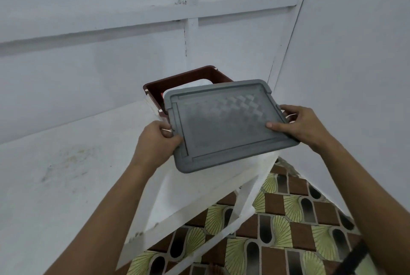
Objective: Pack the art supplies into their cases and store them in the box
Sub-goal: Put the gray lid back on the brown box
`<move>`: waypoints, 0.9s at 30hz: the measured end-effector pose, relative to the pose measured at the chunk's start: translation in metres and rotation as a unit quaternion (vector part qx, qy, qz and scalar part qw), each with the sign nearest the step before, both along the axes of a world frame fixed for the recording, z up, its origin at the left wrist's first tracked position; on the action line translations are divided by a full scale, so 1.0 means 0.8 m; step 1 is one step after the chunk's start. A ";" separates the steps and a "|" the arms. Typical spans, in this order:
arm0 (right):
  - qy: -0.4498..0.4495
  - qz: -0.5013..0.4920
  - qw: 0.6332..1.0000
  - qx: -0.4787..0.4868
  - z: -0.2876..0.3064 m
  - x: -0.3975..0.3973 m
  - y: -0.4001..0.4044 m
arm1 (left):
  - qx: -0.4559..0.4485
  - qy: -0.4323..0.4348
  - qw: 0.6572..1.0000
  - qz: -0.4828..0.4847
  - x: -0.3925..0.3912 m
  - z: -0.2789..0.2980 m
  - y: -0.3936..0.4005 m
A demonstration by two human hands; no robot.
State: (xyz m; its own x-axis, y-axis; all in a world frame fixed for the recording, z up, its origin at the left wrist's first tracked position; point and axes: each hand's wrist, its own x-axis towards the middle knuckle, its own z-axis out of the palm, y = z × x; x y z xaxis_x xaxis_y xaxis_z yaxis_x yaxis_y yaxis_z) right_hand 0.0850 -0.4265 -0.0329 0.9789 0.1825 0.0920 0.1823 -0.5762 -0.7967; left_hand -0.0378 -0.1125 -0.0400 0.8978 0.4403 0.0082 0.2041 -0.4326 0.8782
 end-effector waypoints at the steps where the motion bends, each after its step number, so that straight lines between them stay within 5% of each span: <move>1: -0.008 0.004 1.000 0.000 0.009 0.010 0.009 | 0.003 -0.003 1.000 0.013 0.010 0.007 0.009; 15: 0.001 0.101 0.995 -0.028 0.013 0.221 0.139 | 0.064 0.017 0.987 0.144 0.142 0.022 0.085; 27: -0.078 0.143 0.980 -0.112 -0.023 0.281 0.160 | 0.133 0.040 0.972 0.189 0.175 -0.020 0.088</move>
